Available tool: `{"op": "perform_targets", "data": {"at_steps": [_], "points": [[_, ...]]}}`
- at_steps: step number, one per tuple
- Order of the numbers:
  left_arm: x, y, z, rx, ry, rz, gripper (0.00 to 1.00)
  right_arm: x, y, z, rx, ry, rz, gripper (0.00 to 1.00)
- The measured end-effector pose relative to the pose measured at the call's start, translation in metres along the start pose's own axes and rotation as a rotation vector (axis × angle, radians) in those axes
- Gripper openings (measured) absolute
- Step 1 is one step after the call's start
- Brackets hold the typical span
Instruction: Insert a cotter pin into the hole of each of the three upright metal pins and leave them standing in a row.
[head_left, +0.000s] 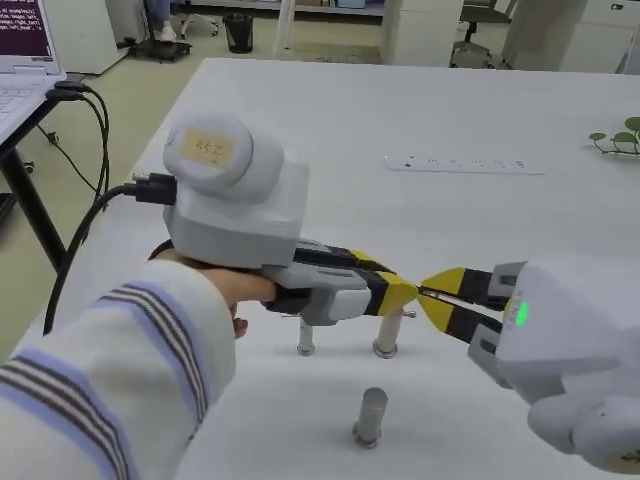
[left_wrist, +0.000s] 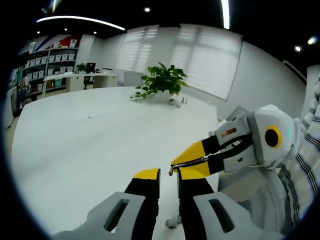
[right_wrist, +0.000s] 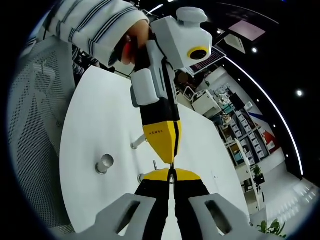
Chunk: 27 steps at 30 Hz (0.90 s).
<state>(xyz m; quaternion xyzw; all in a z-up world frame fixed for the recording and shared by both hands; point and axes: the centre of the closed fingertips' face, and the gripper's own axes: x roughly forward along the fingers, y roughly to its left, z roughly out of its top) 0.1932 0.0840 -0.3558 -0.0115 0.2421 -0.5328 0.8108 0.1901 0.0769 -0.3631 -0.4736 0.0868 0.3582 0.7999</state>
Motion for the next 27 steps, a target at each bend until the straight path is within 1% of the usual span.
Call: {"op": "perform_targets", "data": {"at_steps": [7, 12, 14, 15, 16, 18, 19, 23, 27], "points": [[-0.0004, -0.0014, -0.0006, -0.008, -0.008, -0.010, 0.02, 0.0004, 0.0021, 0.0020, 0.002, -0.004, 0.006, 0.00], [-0.0011, -0.0016, -0.0036, -0.004, 0.004, -0.015, 0.02, 0.0005, 0.0024, 0.0040, -0.003, -0.009, 0.005, 0.00], [-0.0017, -0.0024, -0.0046, 0.003, 0.008, -0.021, 0.02, 0.0008, 0.0051, 0.0061, 0.016, -0.019, 0.020, 0.00], [-0.0022, -0.0029, -0.0039, 0.011, 0.002, -0.025, 0.01, 0.0005, 0.0051, 0.0077, 0.016, -0.027, 0.021, 0.00], [-0.0023, -0.0036, -0.0023, -0.003, -0.010, -0.027, 0.01, 0.0004, 0.0052, 0.0083, 0.012, -0.028, 0.021, 0.00], [-0.0025, -0.0052, -0.0018, -0.020, -0.014, -0.037, 0.00, 0.0001, 0.0051, 0.0093, 0.014, -0.031, 0.022, 0.00], [-0.0025, -0.0041, -0.0016, -0.021, -0.015, -0.031, 0.00, -0.0002, 0.0043, 0.0099, 0.017, -0.034, 0.019, 0.00], [-0.0028, -0.0045, -0.0019, -0.032, -0.017, -0.034, 0.00, 0.0000, 0.0040, 0.0100, 0.011, -0.034, 0.020, 0.00], [-0.0028, -0.0048, -0.0030, -0.030, -0.016, -0.032, 0.00, -0.0001, 0.0050, 0.0098, 0.007, -0.033, 0.025, 0.00]]}}
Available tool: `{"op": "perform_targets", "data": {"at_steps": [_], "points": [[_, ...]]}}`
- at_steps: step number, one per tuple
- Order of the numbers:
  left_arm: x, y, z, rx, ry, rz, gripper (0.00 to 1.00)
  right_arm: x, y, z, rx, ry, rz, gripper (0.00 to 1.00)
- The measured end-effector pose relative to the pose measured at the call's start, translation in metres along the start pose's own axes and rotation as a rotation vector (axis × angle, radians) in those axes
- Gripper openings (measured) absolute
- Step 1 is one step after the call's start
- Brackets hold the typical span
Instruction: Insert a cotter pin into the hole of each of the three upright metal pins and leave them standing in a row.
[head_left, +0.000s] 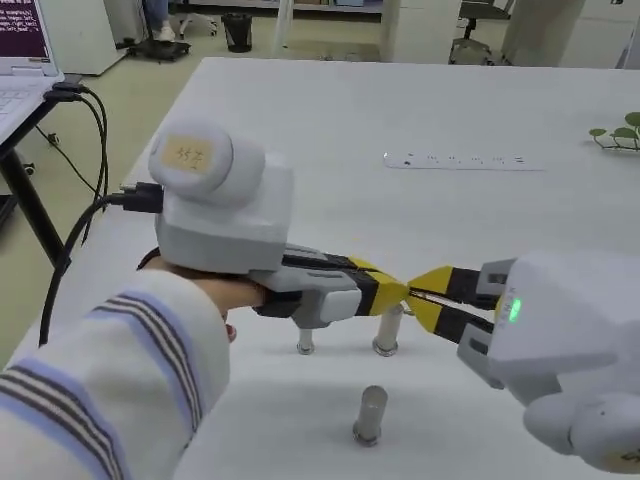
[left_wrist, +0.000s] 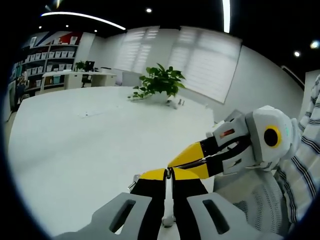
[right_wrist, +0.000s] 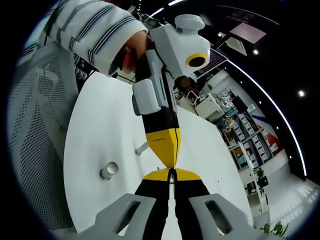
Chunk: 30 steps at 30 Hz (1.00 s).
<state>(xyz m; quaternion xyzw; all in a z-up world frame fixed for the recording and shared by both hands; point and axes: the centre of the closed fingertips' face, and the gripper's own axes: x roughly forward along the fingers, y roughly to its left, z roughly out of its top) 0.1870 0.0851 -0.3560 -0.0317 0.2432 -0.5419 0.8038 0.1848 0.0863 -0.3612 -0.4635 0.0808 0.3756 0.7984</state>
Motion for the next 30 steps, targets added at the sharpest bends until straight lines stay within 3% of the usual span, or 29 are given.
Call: {"op": "perform_targets", "data": {"at_steps": [6, 12, 15, 19, 24, 26, 28, 30], "points": [[-0.001, -0.001, 0.000, -0.013, -0.003, 0.013, 0.00, -0.001, 0.000, 0.001, -0.038, -0.010, 0.011, 0.00], [-0.004, -0.001, 0.000, -0.010, -0.010, 0.023, 0.00, -0.001, 0.000, 0.004, 0.017, -0.038, 0.043, 0.00], [-0.007, 0.003, -0.002, -0.003, -0.001, 0.038, 0.00, -0.004, -0.005, 0.008, 0.081, -0.069, 0.035, 0.00], [-0.014, 0.006, -0.005, 0.024, -0.005, 0.054, 0.00, -0.009, -0.015, 0.010, 0.212, -0.117, 0.044, 0.10], [-0.020, 0.004, -0.006, 0.047, -0.024, 0.048, 0.00, -0.014, -0.018, 0.009, 0.403, -0.181, 0.119, 0.16], [-0.022, 0.003, -0.007, 0.075, -0.025, 0.042, 0.00, -0.016, -0.012, 0.012, 0.536, -0.228, 0.222, 0.21], [-0.024, 0.003, -0.006, 0.091, -0.036, 0.039, 0.00, -0.019, -0.016, 0.017, 0.614, -0.290, 0.252, 0.21], [-0.026, -0.004, 0.000, 0.118, -0.072, 0.006, 0.00, -0.021, -0.014, 0.019, 0.657, -0.309, 0.297, 0.23]]}}
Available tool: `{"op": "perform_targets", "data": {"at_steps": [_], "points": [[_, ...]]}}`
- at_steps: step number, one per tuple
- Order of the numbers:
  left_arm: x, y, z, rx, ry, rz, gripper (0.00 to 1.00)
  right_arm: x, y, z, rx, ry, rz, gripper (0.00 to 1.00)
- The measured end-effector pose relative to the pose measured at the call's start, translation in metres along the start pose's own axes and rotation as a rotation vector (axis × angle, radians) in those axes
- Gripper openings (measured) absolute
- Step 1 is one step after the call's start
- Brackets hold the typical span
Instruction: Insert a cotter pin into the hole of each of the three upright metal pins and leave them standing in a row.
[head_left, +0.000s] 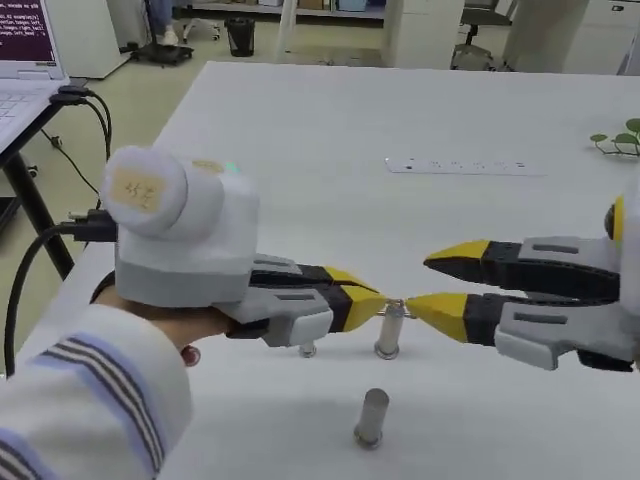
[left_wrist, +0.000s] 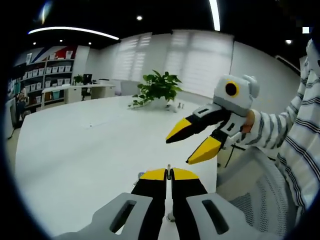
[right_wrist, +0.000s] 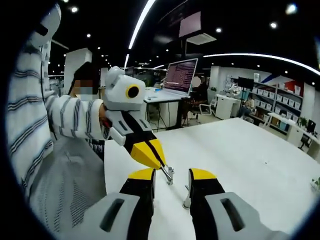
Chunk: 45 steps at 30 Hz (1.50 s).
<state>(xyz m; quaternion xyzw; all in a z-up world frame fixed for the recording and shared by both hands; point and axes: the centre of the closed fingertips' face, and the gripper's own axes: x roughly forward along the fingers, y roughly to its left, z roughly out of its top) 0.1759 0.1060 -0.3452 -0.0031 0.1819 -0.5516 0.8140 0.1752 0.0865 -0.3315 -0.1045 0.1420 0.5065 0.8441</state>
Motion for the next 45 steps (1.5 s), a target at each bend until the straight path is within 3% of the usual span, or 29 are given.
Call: {"op": "perform_targets", "data": {"at_steps": [4, 5, 7, 12, 18, 29, 42, 45], "points": [[-0.003, -0.007, 0.006, 0.057, -0.015, -0.023, 0.00, 0.001, 0.008, -0.004, 0.089, 0.000, 0.085, 0.26], [-0.005, -0.011, 0.010, 0.068, -0.031, -0.037, 0.00, 0.001, 0.013, -0.001, 0.144, -0.029, 0.124, 0.26], [-0.007, -0.015, 0.016, 0.071, -0.053, -0.056, 0.00, 0.000, 0.018, 0.003, 0.187, -0.057, 0.155, 0.24], [-0.010, -0.023, 0.024, 0.089, -0.087, -0.091, 0.00, -0.001, 0.021, 0.003, 0.185, -0.059, 0.176, 0.24], [-0.009, -0.027, 0.017, 0.103, -0.060, -0.113, 0.00, 0.003, 0.030, -0.001, 0.194, -0.043, 0.202, 0.17], [-0.009, -0.038, 0.012, 0.132, -0.051, -0.164, 0.00, 0.000, 0.036, -0.006, 0.178, -0.012, 0.225, 0.07], [-0.009, -0.043, 0.004, 0.128, -0.020, -0.193, 0.00, -0.004, 0.044, -0.013, 0.118, 0.035, 0.267, 0.01], [-0.009, -0.045, 0.000, 0.101, -0.009, -0.204, 0.00, -0.005, 0.047, -0.016, 0.103, 0.052, 0.284, 0.00]]}}
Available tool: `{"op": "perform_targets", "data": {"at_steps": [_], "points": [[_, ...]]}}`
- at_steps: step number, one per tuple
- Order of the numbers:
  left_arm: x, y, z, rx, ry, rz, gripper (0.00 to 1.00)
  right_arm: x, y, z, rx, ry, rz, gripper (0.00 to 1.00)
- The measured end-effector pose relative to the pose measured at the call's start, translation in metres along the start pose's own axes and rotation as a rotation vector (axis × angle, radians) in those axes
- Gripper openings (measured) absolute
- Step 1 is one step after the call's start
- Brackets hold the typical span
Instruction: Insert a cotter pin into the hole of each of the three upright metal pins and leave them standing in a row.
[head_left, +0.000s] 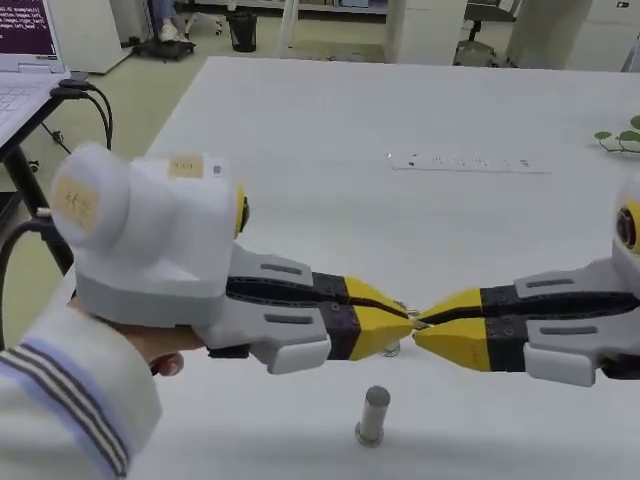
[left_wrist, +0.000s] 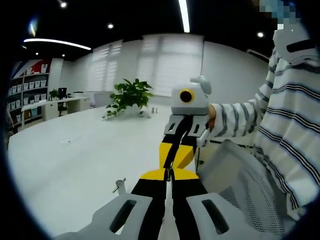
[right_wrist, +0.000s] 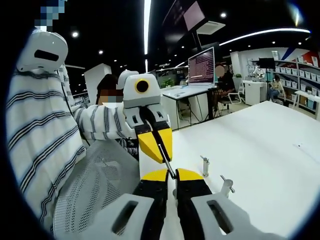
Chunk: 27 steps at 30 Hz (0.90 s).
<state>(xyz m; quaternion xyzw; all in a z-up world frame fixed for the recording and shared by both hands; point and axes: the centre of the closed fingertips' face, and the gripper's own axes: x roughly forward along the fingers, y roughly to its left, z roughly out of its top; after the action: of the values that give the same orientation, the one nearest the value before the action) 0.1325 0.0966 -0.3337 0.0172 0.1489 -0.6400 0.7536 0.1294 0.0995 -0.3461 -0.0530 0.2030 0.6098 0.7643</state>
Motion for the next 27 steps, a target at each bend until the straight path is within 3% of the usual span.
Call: {"op": "perform_targets", "data": {"at_steps": [7, 9, 14, 20, 27], "points": [[0.002, -0.002, -0.009, -0.025, 0.030, -0.011, 0.00, 0.001, 0.003, -0.008, -0.037, 0.050, 0.018, 0.00], [0.002, -0.001, -0.010, -0.107, 0.030, 0.001, 0.00, 0.001, 0.002, -0.008, -0.044, 0.052, 0.014, 0.00], [-0.001, 0.002, -0.008, -0.050, 0.023, 0.020, 0.02, 0.002, 0.003, -0.007, -0.055, 0.046, 0.022, 0.00], [0.000, 0.003, -0.009, 0.040, 0.027, 0.035, 0.17, 0.000, -0.002, -0.008, -0.048, 0.060, 0.002, 0.00], [0.002, 0.006, -0.023, 0.069, 0.072, 0.069, 0.36, -0.008, -0.016, -0.028, -0.034, 0.154, -0.062, 0.00]]}}
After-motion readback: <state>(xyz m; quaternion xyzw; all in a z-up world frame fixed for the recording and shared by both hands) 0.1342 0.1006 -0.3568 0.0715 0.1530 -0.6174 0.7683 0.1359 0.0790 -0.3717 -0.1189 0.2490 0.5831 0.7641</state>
